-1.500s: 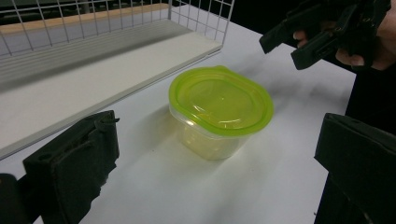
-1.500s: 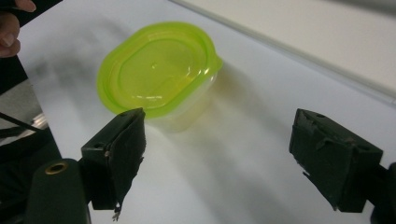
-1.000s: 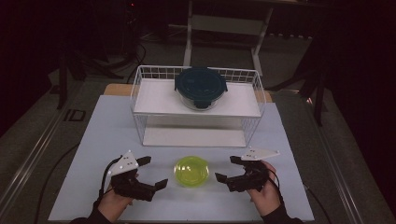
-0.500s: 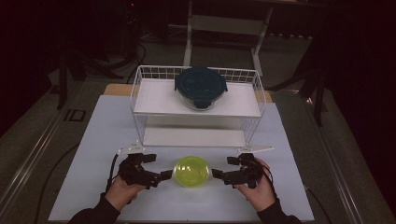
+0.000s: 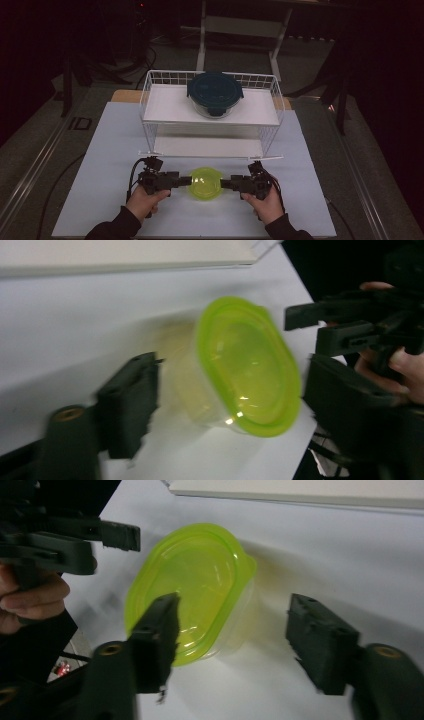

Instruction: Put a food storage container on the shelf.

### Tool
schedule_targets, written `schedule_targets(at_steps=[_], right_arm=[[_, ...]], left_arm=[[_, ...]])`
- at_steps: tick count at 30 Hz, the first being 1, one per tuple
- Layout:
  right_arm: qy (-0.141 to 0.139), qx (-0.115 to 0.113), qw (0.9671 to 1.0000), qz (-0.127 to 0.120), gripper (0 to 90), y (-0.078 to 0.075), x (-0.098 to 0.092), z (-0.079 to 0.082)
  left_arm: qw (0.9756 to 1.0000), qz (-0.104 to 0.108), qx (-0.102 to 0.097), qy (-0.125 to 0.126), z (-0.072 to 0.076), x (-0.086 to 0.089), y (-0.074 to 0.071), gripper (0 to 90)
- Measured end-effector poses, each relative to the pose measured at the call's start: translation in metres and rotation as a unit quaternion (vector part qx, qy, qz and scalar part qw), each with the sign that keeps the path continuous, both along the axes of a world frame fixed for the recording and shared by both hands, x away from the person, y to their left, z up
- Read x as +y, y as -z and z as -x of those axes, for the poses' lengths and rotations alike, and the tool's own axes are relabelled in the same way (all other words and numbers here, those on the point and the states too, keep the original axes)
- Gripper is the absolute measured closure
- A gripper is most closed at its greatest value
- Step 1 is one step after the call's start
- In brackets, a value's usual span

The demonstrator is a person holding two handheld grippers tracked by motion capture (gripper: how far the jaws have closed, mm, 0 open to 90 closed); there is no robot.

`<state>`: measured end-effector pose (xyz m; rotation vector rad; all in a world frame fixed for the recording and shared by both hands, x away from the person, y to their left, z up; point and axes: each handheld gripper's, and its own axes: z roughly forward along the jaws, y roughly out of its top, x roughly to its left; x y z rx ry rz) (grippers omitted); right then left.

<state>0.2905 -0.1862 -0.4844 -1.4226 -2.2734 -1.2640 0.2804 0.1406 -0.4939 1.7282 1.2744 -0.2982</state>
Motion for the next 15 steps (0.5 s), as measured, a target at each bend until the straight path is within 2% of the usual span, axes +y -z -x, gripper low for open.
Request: schedule_targets(at_steps=[1,2,8,12,15], right_arm=[[0.005,0.007,1.0000,-0.002,43.0,0.001,0.000,-0.001],[0.006,0.012,0.9999,-0.002,43.5,0.002,0.001,-0.002],[0.010,0.044,0.9990,-0.007,51.0,0.008,0.003,-0.006],[0.008,0.064,0.9978,-0.016,58.1,0.011,0.007,-0.006],[0.009,0.069,0.9974,-0.017,64.2,0.011,0.008,-0.006]], left_arm=[[0.9999,0.005,0.007,-0.006,-0.001,0.001,0.002,31.9],[0.9999,-0.001,0.008,-0.009,-0.001,0.001,0.003,35.1],[0.9995,0.008,0.032,-0.003,-0.004,-0.004,0.008,39.4],[0.9989,0.006,0.046,0.002,-0.005,-0.007,0.012,46.3],[0.9984,0.007,0.055,0.005,-0.006,-0.008,0.014,52.4]])
